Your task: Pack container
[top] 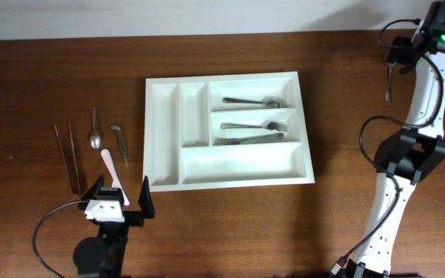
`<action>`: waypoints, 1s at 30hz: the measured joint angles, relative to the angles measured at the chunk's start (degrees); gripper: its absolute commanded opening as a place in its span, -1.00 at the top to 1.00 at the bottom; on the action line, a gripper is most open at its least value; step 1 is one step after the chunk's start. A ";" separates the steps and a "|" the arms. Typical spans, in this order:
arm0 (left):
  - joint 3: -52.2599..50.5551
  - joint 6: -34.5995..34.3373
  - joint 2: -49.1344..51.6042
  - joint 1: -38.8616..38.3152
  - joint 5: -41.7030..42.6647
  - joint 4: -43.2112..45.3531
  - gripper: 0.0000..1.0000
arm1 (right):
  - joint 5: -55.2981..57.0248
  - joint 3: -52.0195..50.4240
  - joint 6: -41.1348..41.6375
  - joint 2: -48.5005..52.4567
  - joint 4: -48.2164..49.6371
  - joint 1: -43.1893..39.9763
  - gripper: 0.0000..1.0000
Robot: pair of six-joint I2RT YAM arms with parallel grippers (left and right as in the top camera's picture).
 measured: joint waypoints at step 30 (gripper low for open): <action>0.00 0.00 0.00 0.00 -0.02 0.00 -0.98 | -3.43 -17.46 0.00 -0.46 13.68 0.31 0.42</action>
